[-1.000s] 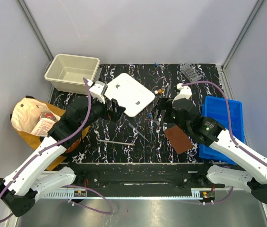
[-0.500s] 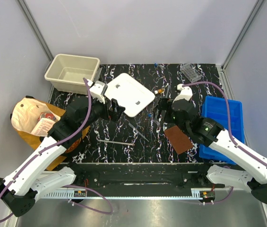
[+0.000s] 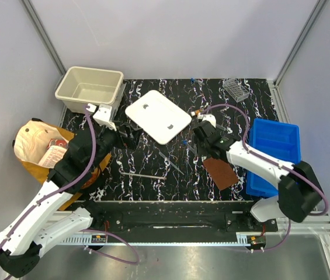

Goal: Organize the chemistry lab equipment

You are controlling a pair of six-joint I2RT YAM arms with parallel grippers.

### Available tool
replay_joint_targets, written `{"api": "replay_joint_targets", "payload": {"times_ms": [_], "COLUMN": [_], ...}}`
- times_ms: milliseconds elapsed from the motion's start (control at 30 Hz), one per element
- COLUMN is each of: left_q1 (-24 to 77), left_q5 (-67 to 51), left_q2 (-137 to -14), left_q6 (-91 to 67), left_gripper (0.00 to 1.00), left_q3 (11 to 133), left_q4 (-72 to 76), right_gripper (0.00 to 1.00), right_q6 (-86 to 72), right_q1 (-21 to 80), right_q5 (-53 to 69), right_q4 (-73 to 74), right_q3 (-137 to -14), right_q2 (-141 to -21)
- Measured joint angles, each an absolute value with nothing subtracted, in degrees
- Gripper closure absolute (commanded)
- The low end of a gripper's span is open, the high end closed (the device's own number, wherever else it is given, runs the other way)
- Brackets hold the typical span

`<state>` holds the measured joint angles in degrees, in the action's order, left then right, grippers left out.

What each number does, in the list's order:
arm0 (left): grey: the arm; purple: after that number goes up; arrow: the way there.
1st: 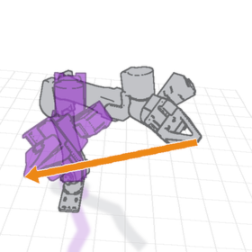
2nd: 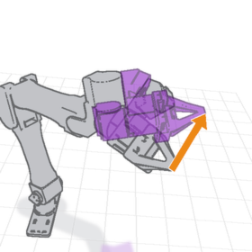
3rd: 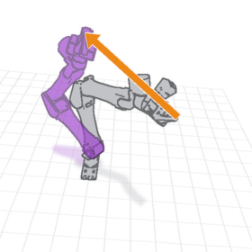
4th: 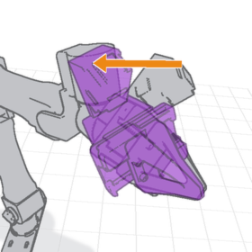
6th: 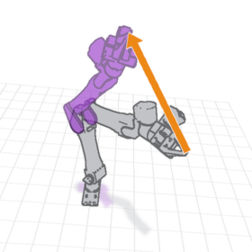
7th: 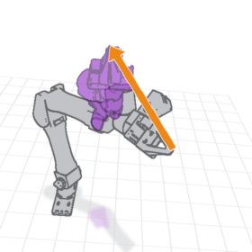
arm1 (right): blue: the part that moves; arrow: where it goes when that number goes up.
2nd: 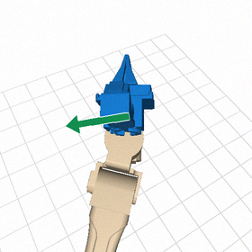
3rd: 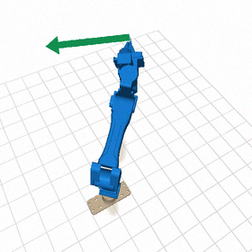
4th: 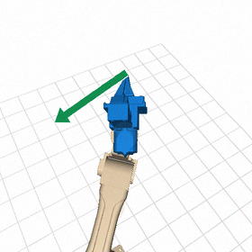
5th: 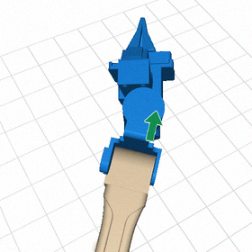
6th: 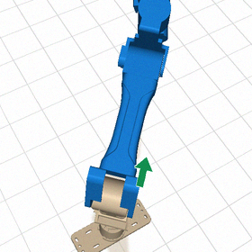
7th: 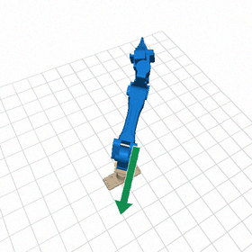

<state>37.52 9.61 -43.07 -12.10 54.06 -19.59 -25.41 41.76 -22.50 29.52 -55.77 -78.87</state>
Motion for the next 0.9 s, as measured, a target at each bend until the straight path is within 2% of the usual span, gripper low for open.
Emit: {"api": "replay_joint_targets", "payload": {"times_ms": [67, 233, 633, 900], "left_q1": [37.52, 37.52, 37.54, 37.54], "left_q5": [9.87, 10.0, 13.43, 14.66], "left_q2": [-42.59, -42.5, -38.35, -37.3], "left_q6": [-12.1, -12.08, -12.29, -12.34], "left_gripper": [0.01, 0.03, 0.04, 0.03], "left_q3": [53.87, 53.84, 52.03, 51.59], "left_q4": [-19.46, -19.42, -18.65, -17.37], "right_gripper": [0.6, 0.59, 0.59, 0.59], "right_q6": [-23.0, -17.12, -9.23, -8.05], "right_q1": [39.09, 35.94, 33.89, 33.78], "right_q5": [-18.46, -13.98, -7.09, -4.78], "right_q4": [27.16, 23.42, 21.93, 24.69], "right_q3": [-54.78, -58.02, -76.88, -80.49], "right_q2": [-81.3, -89.67, -107.2, -113.97]}}
